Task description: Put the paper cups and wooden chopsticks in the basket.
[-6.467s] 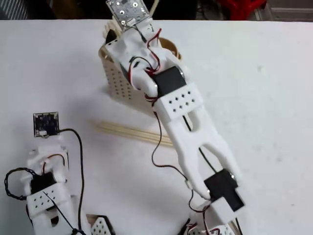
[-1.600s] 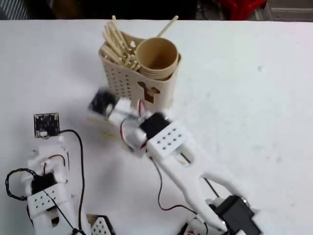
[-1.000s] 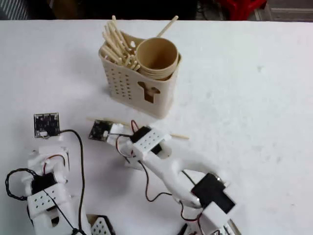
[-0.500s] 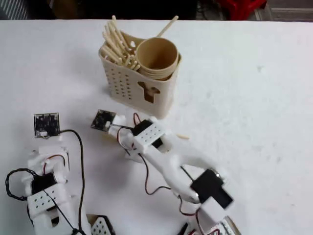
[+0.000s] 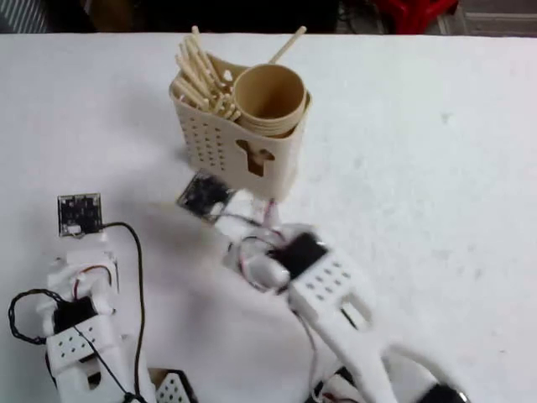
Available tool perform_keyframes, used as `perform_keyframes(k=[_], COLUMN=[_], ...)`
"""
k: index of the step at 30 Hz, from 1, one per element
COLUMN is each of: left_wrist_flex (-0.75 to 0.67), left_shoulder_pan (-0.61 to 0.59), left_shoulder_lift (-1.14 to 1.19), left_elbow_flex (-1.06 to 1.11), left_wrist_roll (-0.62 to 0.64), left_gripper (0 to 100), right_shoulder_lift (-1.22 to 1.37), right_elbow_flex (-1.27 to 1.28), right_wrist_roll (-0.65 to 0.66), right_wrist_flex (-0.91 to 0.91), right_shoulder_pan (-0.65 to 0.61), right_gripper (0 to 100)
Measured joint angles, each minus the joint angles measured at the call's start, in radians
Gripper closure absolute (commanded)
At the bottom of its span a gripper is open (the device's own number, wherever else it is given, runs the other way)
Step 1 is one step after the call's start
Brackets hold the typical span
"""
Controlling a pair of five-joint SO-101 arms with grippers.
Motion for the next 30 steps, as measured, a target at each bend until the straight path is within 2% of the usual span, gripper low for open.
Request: perform_keyframes(k=[4, 9, 13, 19, 30], left_wrist_flex=[0.0, 0.0, 0.0, 0.0, 0.0], left_shoulder_pan=[0.0, -0.002, -0.002, -0.002, 0.0], left_shoulder_lift=[0.0, 0.0, 0.0, 0.0, 0.0], left_elbow_flex=[0.0, 0.0, 0.0, 0.0, 0.0], left_wrist_roll=[0.0, 0.0, 0.0, 0.0, 0.0], left_gripper=[92, 92, 92, 92, 92], right_shoulder_lift=[-0.178, -0.178, -0.017, 0.304, 0.635], right_elbow_flex=[-0.08, -0.368, -0.641, -0.908, -1.183], right_wrist_roll=[-0.035, -0.06, -0.123, -0.072, -0.064], right_wrist_flex=[0.012, 0.02, -0.109, -0.402, -0.563], right_shoulder_pan=[0.032, 0.038, 0.044, 0.044, 0.054], right_gripper=[98.2, 98.2, 98.1, 98.1, 98.1])
